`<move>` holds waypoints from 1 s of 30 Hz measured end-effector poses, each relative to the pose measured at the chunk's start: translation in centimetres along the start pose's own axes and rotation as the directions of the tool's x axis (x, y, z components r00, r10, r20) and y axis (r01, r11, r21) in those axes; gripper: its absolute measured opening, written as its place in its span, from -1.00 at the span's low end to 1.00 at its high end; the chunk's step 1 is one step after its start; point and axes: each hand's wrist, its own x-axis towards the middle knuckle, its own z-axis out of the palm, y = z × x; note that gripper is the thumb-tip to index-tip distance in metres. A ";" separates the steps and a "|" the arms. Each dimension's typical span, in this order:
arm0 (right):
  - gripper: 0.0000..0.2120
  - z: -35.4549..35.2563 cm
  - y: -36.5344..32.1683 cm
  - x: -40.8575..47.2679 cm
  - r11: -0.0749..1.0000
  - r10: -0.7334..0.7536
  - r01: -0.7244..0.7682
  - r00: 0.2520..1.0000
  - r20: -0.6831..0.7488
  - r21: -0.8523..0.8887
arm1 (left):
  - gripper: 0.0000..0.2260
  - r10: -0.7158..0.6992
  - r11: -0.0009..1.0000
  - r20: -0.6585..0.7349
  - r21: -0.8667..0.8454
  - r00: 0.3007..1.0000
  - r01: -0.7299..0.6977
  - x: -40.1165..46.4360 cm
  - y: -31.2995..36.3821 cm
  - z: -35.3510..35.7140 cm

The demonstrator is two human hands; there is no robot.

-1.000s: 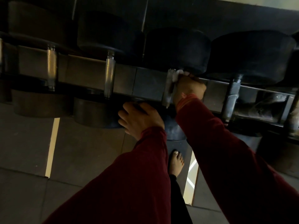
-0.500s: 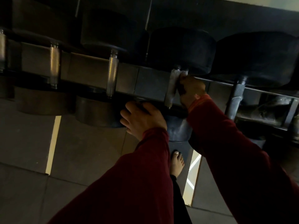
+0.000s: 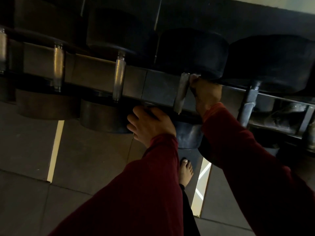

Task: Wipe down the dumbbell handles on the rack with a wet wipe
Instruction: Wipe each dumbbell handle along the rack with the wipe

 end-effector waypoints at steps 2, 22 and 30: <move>-0.82 0.1 -0.1 -0.9 0.979 -0.180 0.163 0.973 -0.143 -0.123 | -0.75 -0.003 1.000 0.003 -0.001 1.000 0.003 0.0 0.0 0.0; -0.79 1.5 2.3 -0.2 0.070 -0.642 0.787 0.506 0.577 -0.612 | -0.65 -0.004 1.000 -0.009 -0.012 1.000 0.004 0.0 0.1 0.0; -0.94 -2.9 2.1 -3.0 0.927 -0.351 0.357 0.934 0.070 -0.117 | -0.64 0.013 1.000 -0.012 -0.013 1.000 -0.013 0.0 0.0 0.0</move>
